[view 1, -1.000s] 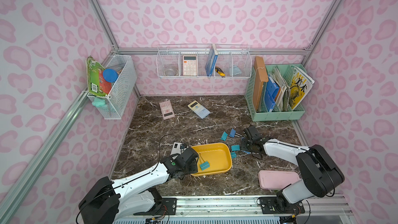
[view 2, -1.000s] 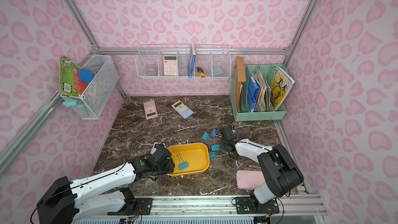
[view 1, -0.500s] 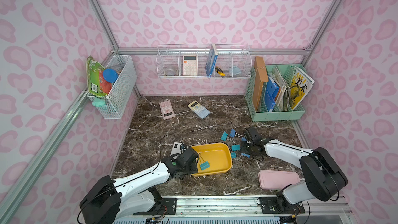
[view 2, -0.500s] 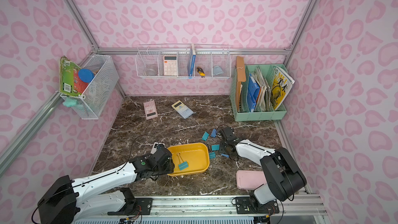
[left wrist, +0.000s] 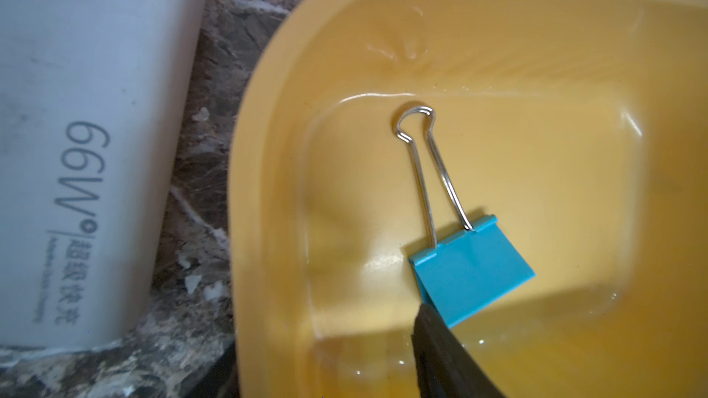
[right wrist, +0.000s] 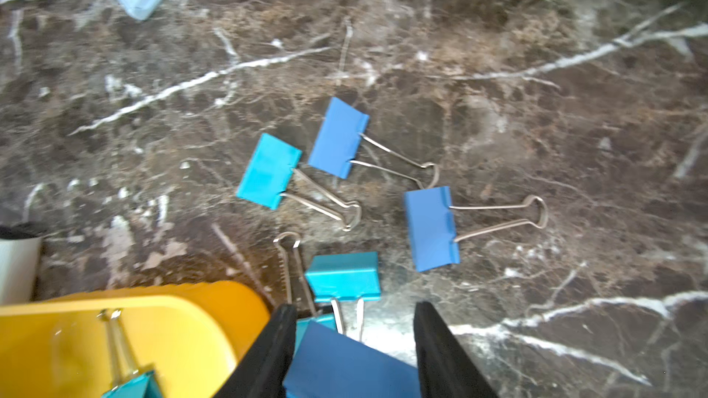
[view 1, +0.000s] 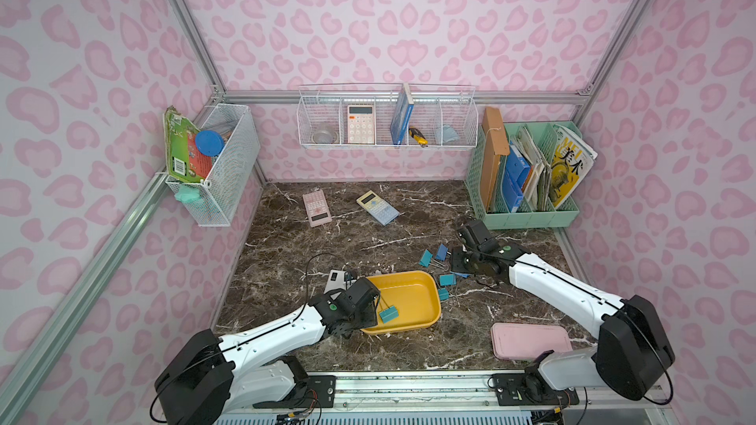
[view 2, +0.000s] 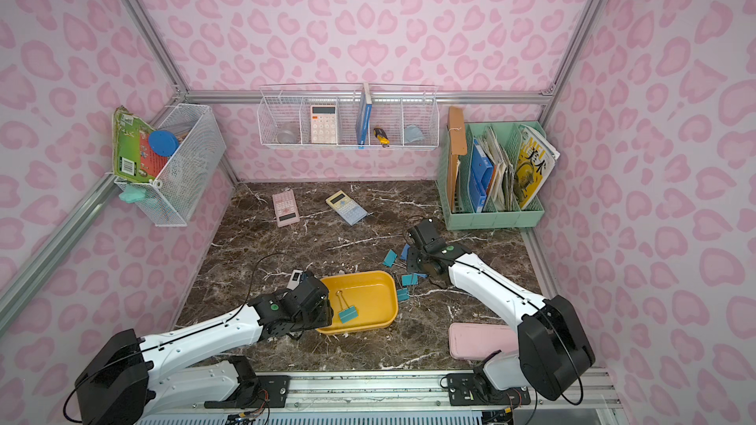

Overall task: Put the binder clips in the storage box
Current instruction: Place the binder clip in the storage box.

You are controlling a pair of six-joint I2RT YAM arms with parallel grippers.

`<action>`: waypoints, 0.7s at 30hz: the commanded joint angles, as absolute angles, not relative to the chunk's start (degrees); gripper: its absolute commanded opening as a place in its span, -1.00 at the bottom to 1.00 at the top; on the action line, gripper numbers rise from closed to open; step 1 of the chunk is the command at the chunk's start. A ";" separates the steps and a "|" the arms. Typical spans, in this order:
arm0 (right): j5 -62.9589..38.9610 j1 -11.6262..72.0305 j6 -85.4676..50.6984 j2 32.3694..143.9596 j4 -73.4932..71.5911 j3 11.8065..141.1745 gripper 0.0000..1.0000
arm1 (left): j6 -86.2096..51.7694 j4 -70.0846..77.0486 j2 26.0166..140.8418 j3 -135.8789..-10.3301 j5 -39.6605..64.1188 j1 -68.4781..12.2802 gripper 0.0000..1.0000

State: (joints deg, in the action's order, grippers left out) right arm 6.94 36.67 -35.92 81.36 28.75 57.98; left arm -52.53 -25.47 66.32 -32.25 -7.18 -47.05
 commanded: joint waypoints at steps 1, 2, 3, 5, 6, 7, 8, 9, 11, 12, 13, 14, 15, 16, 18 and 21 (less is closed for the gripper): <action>5.06 40.65 -35.74 83.40 30.04 62.92 -0.27 | -52.32 -26.87 66.08 -33.08 -7.60 -47.02 0.20; 4.60 42.62 -35.67 84.61 29.67 64.81 -0.28 | -52.35 -27.06 66.22 -33.25 -7.65 -47.04 0.20; 4.27 44.33 -35.87 86.26 29.87 66.88 -0.28 | -52.34 -27.16 66.35 -33.32 -7.73 -47.02 0.20; 4.17 47.56 -35.97 89.72 29.78 70.28 -0.27 | -52.47 -27.01 66.49 -33.27 -7.82 -47.02 0.21; 3.82 48.80 -36.15 91.62 29.50 71.61 -0.27 | -52.51 -26.94 66.53 -33.22 -7.82 -47.02 0.20; 3.13 49.60 -36.30 93.32 28.93 72.43 -0.26 | -52.48 -26.90 66.53 -33.22 -7.82 -47.02 0.20; 2.53 50.65 -36.28 95.10 28.25 73.12 -0.26 | -52.54 -26.98 66.47 -33.22 -7.82 -47.04 0.20; 2.61 51.51 -36.50 96.79 28.06 73.75 -0.26 | -52.54 -27.06 66.40 -33.31 -7.90 -47.03 0.20; 2.93 53.03 -36.56 99.04 27.06 74.24 -0.27 | -52.66 -27.16 66.02 -33.22 -7.97 -47.02 0.20; 2.77 53.52 -36.89 99.72 26.47 74.19 -0.26 | -52.66 -27.32 65.80 -33.14 -8.07 -47.02 0.20; 2.78 54.32 -37.17 100.35 25.55 73.79 -0.27 | -52.72 -27.49 65.51 -33.05 -8.22 -47.03 0.20; 2.20 55.11 -37.14 101.07 24.26 73.48 -0.27 | -52.71 -27.51 65.24 -32.89 -8.26 -47.02 0.20; 1.99 55.66 -37.22 101.89 24.16 73.72 -0.26 | -52.73 -27.51 65.06 -32.80 -8.41 -47.07 0.20; 2.36 56.40 -37.40 102.88 24.20 74.12 -0.26 | -52.81 -27.60 64.95 -32.69 -8.52 -47.02 0.20; 3.06 57.38 -37.33 104.78 23.80 74.35 -0.26 | -52.79 -27.53 64.95 -32.46 -8.59 -47.03 0.20; 2.64 58.54 -37.52 107.14 22.62 74.35 -0.25 | -53.04 -27.33 65.19 -32.09 -8.53 -47.02 0.20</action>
